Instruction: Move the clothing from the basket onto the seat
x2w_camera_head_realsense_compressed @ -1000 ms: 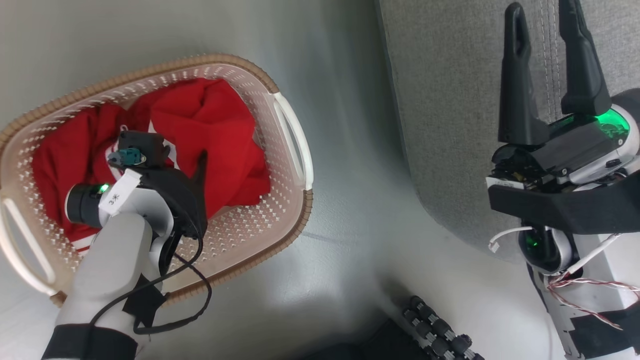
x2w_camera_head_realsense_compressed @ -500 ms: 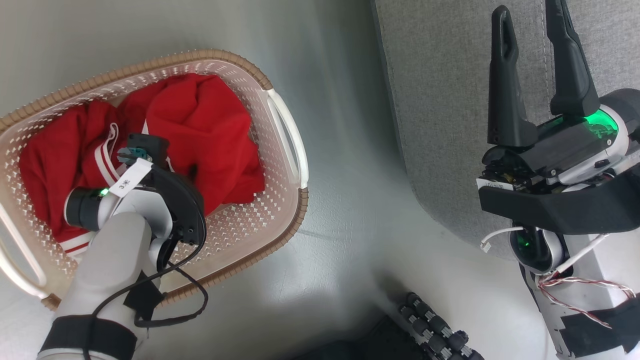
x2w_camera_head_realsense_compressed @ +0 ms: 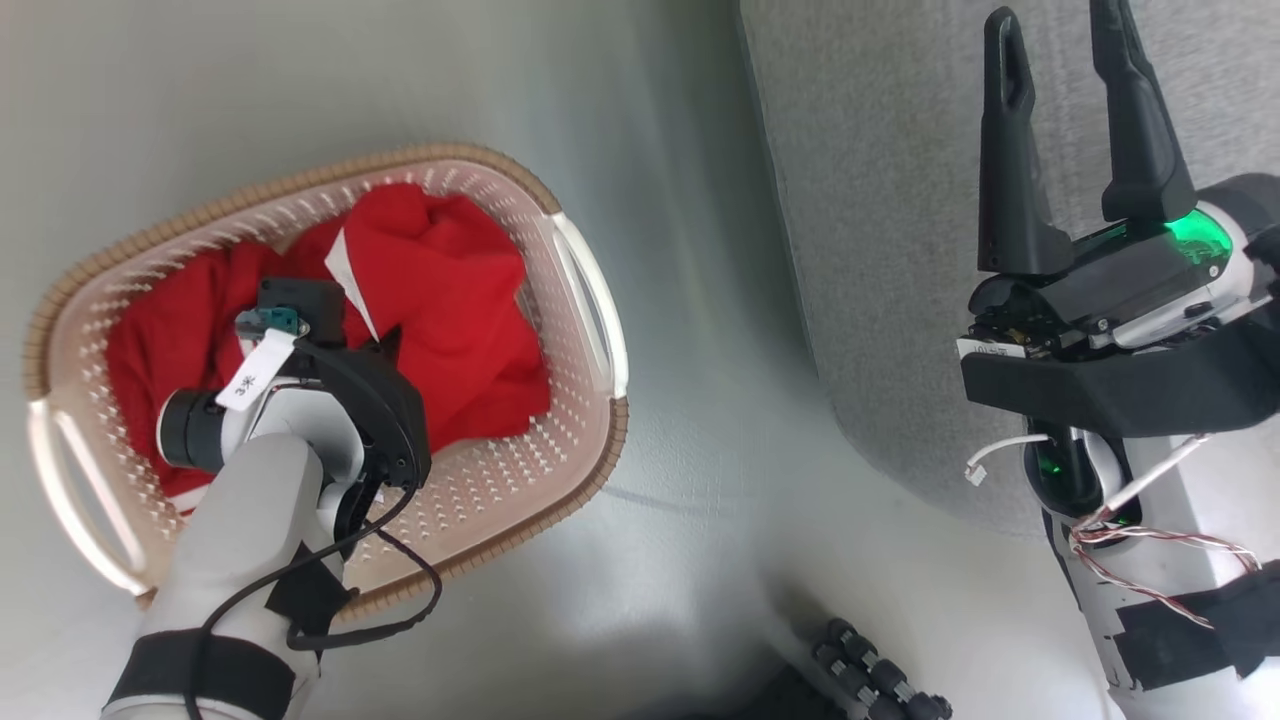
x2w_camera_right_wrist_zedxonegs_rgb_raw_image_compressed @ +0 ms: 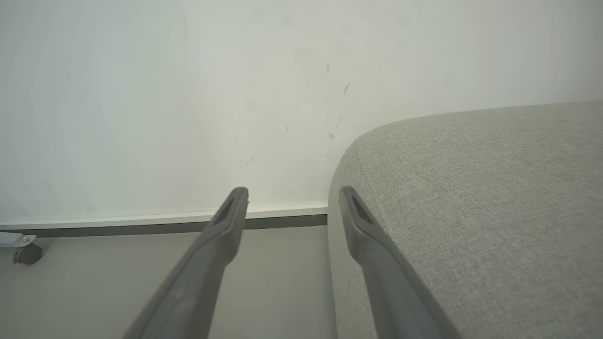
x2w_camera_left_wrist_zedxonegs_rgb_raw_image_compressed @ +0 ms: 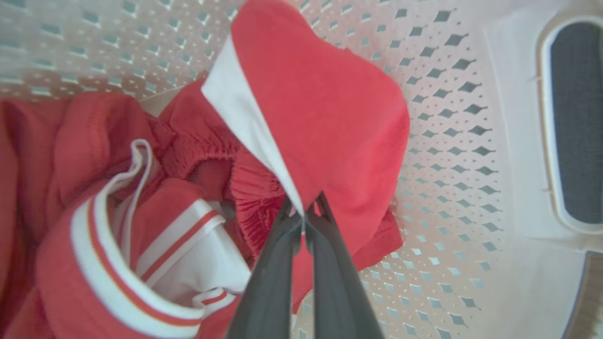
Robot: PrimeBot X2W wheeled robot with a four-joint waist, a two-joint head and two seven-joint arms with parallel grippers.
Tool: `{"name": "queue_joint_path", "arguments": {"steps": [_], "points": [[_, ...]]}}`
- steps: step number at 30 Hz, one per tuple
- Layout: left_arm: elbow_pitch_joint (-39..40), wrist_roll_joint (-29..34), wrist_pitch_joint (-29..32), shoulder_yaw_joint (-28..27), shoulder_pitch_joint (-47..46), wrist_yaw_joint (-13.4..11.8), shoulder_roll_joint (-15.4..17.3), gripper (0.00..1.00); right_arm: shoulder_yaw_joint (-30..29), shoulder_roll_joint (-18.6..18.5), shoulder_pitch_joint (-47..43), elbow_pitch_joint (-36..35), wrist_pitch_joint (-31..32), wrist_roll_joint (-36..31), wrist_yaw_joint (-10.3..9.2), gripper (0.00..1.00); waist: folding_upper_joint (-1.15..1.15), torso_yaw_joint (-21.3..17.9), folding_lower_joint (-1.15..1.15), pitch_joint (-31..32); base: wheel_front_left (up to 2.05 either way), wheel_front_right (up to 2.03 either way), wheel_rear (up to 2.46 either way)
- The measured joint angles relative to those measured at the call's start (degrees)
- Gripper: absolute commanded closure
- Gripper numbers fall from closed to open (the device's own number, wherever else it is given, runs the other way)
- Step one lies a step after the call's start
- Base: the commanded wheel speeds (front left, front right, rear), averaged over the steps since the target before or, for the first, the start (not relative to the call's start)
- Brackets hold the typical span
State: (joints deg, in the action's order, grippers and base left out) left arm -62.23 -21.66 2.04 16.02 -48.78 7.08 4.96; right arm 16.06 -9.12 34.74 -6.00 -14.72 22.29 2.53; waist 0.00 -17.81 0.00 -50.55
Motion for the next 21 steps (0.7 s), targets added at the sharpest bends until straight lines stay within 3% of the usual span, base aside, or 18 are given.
{"name": "queue_joint_path", "arguments": {"steps": [7,21], "points": [[-0.37,-1.57,-3.44,0.23,1.66,0.07,-0.27,1.0,-1.34,0.33,-0.65,2.81,0.0,-0.1,0.69,0.0,0.0,1.21,0.0,4.53,0.0,0.0,0.0],[6.61,-5.22,-11.1,7.64,6.45,0.43,-1.1,1.0,-3.97,0.21,-2.61,8.55,0.0,-0.05,2.05,0.0,0.0,6.0,-0.01,14.79,0.0,0.0,0.0]]}}
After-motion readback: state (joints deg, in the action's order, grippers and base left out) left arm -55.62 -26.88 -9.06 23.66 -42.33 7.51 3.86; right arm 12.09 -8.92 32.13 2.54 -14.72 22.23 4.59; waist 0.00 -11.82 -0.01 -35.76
